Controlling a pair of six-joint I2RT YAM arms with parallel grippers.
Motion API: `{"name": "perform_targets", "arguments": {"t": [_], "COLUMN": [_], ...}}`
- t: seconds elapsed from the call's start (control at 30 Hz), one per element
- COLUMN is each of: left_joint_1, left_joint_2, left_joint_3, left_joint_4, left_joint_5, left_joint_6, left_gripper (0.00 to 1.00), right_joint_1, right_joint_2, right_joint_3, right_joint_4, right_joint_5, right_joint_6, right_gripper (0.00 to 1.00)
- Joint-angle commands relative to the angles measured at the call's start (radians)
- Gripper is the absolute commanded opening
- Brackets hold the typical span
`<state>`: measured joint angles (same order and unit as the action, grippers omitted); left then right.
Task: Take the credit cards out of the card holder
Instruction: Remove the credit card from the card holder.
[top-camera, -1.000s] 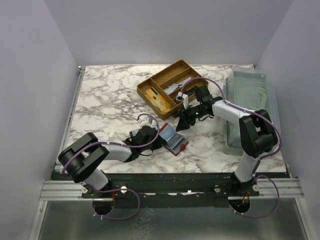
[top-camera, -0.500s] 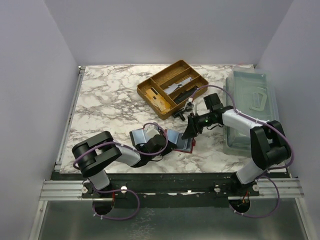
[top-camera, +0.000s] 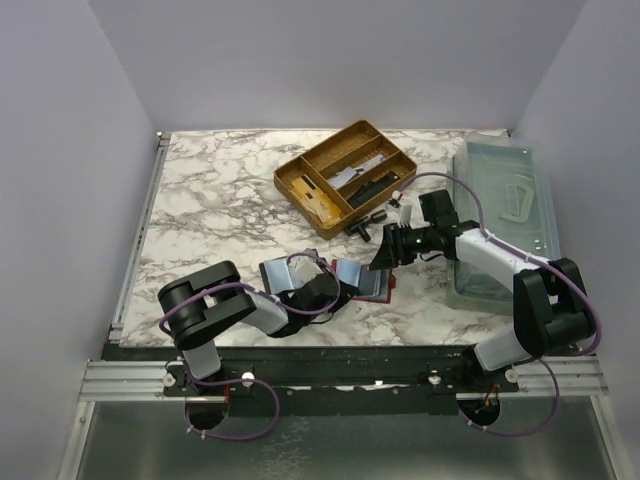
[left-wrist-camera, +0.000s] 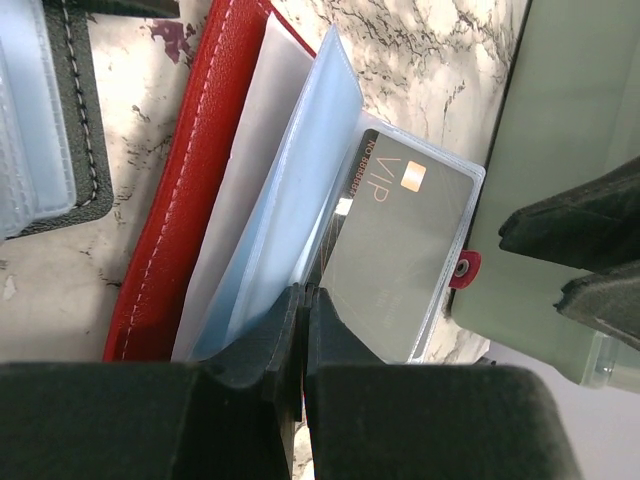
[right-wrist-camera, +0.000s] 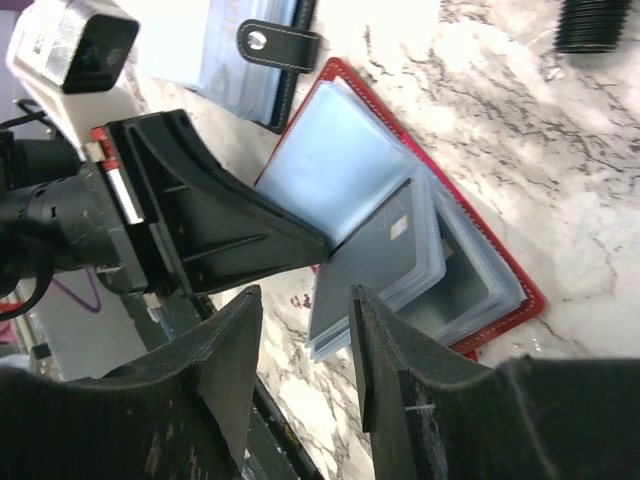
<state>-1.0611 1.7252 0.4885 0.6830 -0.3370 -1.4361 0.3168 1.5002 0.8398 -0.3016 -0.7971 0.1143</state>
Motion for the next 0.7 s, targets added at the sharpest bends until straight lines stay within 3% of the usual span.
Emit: {"name": "perform_targets", "arguments": {"t": [0.0,0.67], "left_joint_1": [-0.006,-0.02], "left_joint_2": [0.057,0.065], "left_joint_3": [-0.014,-0.016], "left_joint_4": [-0.132,-0.132], "left_joint_5": [-0.065,-0.068], "left_joint_6": [-0.028,-0.048], "left_gripper": [0.04,0.04], "right_joint_1": [-0.003,-0.002], "right_joint_2": [0.004,0.029], "right_joint_3": [-0.012,-0.025], "right_joint_4": [0.012,0.009], "right_joint_5": [0.092,0.138], "right_joint_6": [0.027,0.046], "right_gripper": [0.47,0.5]}}
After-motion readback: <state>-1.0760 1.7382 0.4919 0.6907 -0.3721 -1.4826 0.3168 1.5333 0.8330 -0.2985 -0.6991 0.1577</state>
